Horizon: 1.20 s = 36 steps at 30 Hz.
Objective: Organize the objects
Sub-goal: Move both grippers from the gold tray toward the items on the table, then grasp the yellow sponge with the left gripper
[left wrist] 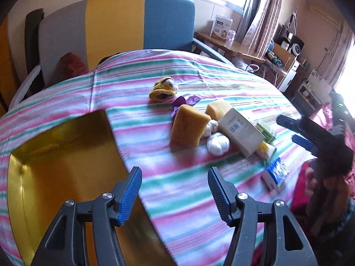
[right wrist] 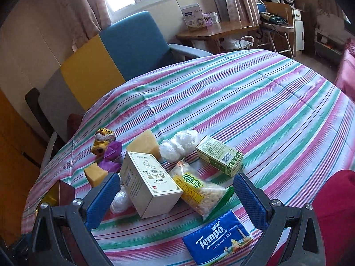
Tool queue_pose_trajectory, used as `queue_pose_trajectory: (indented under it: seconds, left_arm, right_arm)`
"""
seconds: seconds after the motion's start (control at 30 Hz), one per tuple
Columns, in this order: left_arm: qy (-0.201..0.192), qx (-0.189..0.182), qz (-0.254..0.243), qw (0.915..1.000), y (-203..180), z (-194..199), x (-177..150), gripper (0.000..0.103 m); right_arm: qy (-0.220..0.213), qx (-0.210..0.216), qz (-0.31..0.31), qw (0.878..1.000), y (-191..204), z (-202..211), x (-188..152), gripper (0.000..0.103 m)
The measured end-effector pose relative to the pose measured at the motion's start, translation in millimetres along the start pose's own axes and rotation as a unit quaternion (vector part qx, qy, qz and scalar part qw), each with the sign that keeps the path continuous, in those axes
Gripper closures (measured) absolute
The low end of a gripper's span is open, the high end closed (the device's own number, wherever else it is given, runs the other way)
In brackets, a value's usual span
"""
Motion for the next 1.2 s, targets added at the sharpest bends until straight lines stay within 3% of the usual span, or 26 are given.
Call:
queue_pose_trajectory:
  seconds: [0.23,0.4,0.6,0.63,0.7,0.93,1.2]
  left_arm:
    - [0.030,0.021,-0.060,0.9975,-14.9,-56.5,33.5,0.038]
    - [0.041,0.018,-0.110,0.9929,-28.1,-88.3,51.7,0.023]
    - [0.056,-0.003,-0.111,0.9923,-23.4,-122.5,66.1,0.021]
    - [0.057,-0.009,-0.105,0.9928,-21.6,-127.9,67.4,0.022]
    - [0.061,-0.030,-0.086,0.9940,-18.6,-134.1,68.5,0.046]
    - [0.013,-0.055,-0.061,0.9965,-20.9,-89.2,55.7,0.048]
    - [-0.002,-0.070,-0.027,0.9972,-9.9,-35.3,16.2,0.048]
  right_arm:
    - [0.015,0.022,0.005,1.000,4.5,-3.8,-4.5,0.000]
    - [0.023,0.036,-0.001,0.999,4.1,-5.4,-4.1,0.000]
    - [0.031,0.046,-0.003,0.998,4.8,-8.3,-4.8,0.000]
    - [0.032,0.046,-0.002,0.998,5.4,-8.6,-5.1,0.000]
    - [0.031,0.045,0.001,0.998,5.8,-8.9,-5.3,0.000]
    - [0.032,0.035,0.017,0.999,9.1,-10.6,-7.9,0.000]
    - [0.041,0.016,0.093,0.995,30.8,-15.4,-22.4,0.003]
Point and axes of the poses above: each gripper's, at about its wrist camera, not at the fingertips, and z roughly against the way its jaws point, y to its left, x to its top, the point moved 4 cm from there along -z, roughly the way its jaws point, and after that the axes turned 11 degrees about -z, right-handed, at the moved point
